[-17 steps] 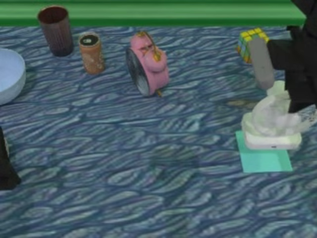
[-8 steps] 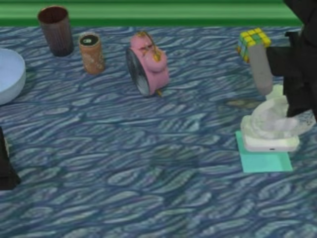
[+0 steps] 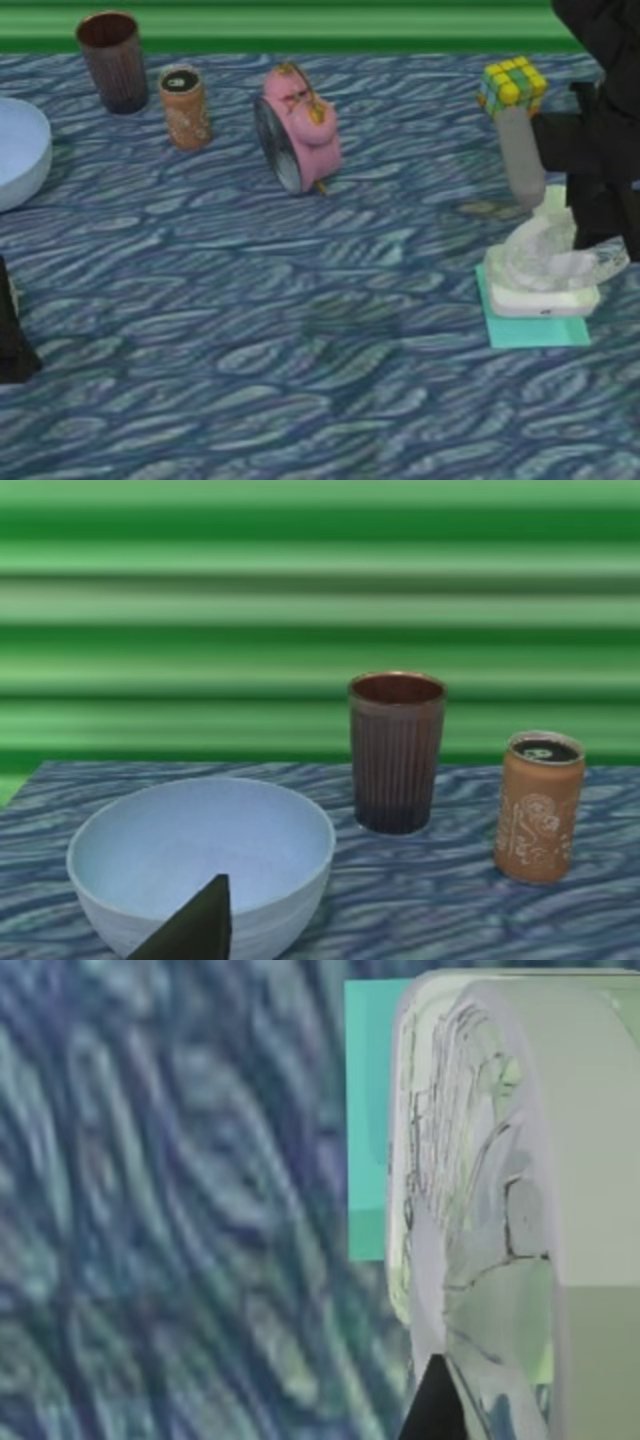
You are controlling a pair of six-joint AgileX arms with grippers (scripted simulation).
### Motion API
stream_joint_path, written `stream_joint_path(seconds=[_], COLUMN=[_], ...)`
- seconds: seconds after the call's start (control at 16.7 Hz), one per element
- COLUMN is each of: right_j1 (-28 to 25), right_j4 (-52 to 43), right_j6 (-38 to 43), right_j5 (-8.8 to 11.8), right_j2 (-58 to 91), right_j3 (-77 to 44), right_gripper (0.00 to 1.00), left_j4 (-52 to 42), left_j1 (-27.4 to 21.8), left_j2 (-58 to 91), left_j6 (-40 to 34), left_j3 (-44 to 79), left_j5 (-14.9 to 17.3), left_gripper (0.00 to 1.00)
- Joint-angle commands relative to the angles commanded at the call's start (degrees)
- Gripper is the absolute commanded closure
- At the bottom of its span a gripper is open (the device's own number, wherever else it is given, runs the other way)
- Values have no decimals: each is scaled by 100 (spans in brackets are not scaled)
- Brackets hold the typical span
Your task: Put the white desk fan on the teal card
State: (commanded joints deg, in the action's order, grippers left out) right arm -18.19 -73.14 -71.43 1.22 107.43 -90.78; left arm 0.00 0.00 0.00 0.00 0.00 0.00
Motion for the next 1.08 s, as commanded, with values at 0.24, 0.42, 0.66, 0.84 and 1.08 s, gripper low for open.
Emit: stream_joint_path(seconds=[0.24, 0.42, 0.66, 0.84, 1.08], right_j1=[0, 0, 0, 0, 0], right_j4=[0, 0, 0, 0, 0], right_j6=[0, 0, 0, 0, 0], right_j5=[0, 0, 0, 0, 0], right_j2=[0, 0, 0, 0, 0], right_j3=[0, 0, 0, 0, 0], right_gripper=[62, 40, 10, 0, 0], left_j4=[0, 0, 0, 0, 0], left_j1=[0, 0, 0, 0, 0], left_j2=[0, 0, 0, 0, 0], left_j6=[0, 0, 0, 0, 0], left_j3=[0, 0, 0, 0, 0], left_j5=[0, 0, 0, 0, 0], left_gripper=[0, 0, 0, 0, 0])
